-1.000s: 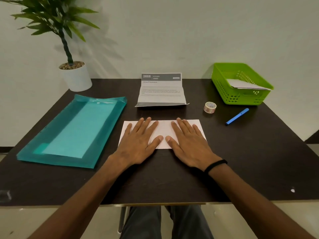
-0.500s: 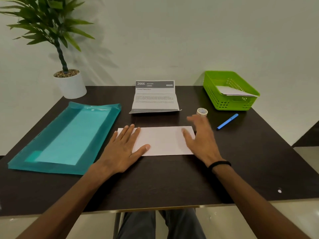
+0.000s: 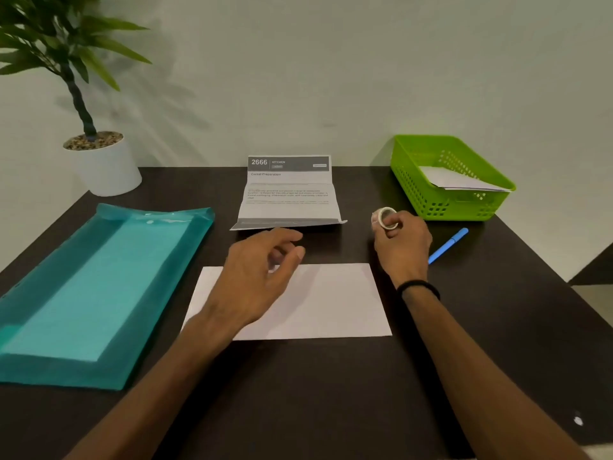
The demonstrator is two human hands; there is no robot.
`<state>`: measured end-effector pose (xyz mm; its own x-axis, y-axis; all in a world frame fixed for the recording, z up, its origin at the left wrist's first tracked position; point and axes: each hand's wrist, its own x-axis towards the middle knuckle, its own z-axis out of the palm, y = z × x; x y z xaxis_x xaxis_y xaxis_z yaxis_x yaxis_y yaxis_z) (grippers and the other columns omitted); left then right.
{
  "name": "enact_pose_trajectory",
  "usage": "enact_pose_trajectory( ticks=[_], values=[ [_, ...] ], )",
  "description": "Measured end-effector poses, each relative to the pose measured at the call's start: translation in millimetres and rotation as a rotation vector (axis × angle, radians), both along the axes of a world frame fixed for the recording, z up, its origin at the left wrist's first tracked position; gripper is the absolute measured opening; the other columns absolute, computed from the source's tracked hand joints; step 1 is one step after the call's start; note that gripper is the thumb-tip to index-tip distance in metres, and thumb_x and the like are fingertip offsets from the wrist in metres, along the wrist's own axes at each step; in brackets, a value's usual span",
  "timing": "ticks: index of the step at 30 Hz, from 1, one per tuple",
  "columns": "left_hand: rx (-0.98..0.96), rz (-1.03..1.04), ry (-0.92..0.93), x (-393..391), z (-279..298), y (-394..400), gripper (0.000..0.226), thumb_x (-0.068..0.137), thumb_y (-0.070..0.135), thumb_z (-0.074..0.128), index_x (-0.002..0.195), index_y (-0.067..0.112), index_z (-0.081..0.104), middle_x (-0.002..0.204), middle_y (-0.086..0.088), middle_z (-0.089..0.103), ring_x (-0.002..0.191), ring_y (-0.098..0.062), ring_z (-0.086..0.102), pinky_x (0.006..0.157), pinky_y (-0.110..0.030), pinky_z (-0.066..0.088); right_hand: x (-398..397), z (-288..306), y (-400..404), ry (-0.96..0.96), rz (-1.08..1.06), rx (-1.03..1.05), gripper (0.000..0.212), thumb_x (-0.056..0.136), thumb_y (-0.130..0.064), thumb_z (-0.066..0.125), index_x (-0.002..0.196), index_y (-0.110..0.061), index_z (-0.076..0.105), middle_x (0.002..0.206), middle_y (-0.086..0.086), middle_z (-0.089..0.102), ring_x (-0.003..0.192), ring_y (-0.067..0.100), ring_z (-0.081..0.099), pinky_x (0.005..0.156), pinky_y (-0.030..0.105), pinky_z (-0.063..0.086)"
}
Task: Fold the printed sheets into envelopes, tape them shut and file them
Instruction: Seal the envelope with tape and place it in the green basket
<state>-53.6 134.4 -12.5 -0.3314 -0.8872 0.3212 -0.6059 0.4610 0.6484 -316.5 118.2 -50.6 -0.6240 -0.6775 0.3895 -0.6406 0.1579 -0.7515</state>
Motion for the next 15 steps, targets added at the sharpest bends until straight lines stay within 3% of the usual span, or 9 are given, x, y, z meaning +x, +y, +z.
enact_pose_trajectory(
  ticks=[2, 5, 12, 15],
  values=[
    [-0.058, -0.02, 0.12, -17, -5, -11, 0.029, 0.097, 0.037, 0.067, 0.125, 0.031, 0.07, 0.112, 0.015, 0.072, 0.093, 0.001, 0.068, 0.091, -0.017, 0.057, 6, 6, 6, -0.08, 0.073, -0.095, 0.02, 0.092, -0.031, 0.08, 0.101, -0.016, 0.071, 0.106, 0.004, 0.069, 0.086, 0.009, 0.067, 0.066, 0.005, 0.046],
    [-0.121, -0.053, 0.255, -30, -17, -22, 0.023, 0.096, 0.031, 0.069, 0.118, 0.029, 0.073, 0.104, 0.02, 0.07, 0.092, 0.002, 0.07, 0.087, -0.018, 0.059, 27, 16, 16, -0.149, 0.25, -0.187, 0.022, 0.093, -0.038, 0.077, 0.103, -0.018, 0.073, 0.098, -0.004, 0.073, 0.083, 0.002, 0.067, 0.065, 0.011, 0.051],
    [-0.045, 0.006, 0.463, -20, -22, -22, 0.046, 0.092, 0.047, 0.065, 0.137, 0.033, 0.061, 0.122, 0.013, 0.07, 0.106, -0.004, 0.069, 0.084, -0.015, 0.058, 72, 8, 25, -0.107, 0.709, -0.182, 0.021, 0.1, -0.027, 0.071, 0.116, -0.015, 0.076, 0.117, -0.005, 0.073, 0.098, 0.018, 0.074, 0.079, 0.032, 0.063],
    [0.013, -0.001, 0.496, -16, -20, -24, 0.049, 0.093, 0.04, 0.071, 0.14, 0.028, 0.062, 0.125, 0.008, 0.072, 0.107, -0.006, 0.071, 0.086, -0.023, 0.061, 75, 2, 23, -0.04, 0.784, -0.168, 0.025, 0.1, -0.021, 0.07, 0.124, -0.013, 0.074, 0.123, -0.005, 0.072, 0.103, 0.017, 0.074, 0.081, 0.034, 0.064]
  ],
)
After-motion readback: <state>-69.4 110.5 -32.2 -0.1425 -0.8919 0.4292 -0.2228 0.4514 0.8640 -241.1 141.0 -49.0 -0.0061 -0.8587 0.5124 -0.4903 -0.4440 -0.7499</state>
